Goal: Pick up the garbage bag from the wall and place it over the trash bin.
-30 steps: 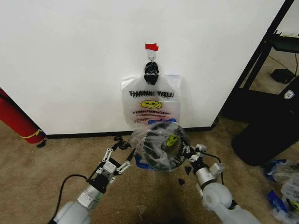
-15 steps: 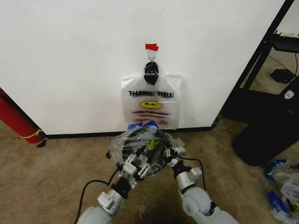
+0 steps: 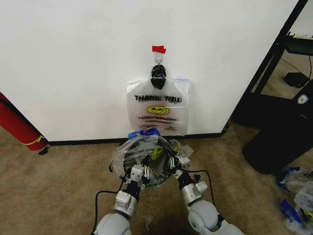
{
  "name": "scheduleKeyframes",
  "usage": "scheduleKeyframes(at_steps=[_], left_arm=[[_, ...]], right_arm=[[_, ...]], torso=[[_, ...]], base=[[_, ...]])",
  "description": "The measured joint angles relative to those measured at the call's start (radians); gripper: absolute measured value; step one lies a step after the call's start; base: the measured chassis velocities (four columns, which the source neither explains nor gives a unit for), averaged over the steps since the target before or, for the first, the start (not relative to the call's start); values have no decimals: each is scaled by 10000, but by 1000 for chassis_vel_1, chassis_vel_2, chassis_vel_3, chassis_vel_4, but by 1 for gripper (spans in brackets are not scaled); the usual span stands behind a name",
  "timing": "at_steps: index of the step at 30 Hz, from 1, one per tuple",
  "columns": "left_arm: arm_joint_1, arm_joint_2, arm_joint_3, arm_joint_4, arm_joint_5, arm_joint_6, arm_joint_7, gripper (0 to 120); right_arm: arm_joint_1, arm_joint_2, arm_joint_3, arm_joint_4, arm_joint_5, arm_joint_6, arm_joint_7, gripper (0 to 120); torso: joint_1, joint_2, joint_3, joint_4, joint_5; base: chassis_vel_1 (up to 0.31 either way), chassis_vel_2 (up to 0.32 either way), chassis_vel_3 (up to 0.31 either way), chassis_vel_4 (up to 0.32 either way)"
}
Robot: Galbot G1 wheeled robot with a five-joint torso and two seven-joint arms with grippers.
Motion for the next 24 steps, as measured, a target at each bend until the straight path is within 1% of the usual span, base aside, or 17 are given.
scheduleKeyframes(at_steps=[9,16,21,24], left_arm=[[-66,-81,68,113,284,616,-271,0],[-238,-65,119,160,371,1092,-386,0],[-488,-241,229,525,425,1567,-826,0],[-572,-332,265,672,446,1717,-1019,0]], right_arm=[[-22,-64,88,8,-248,328,-361,0],[-1,-8,138,-331,-906,878,-883,0],[-74,67,18,-382,-1190,1130,-1049,0],[-78,78,15,-383,-1222,1172,-1064,0]], torso=[[0,0,0,0,0],[0,0,0,0,0],[0,0,0,0,0],[0,0,0,0,0]], base=[[0,0,0,0],[0,0,0,0],[0,0,0,0],[0,0,0,0]])
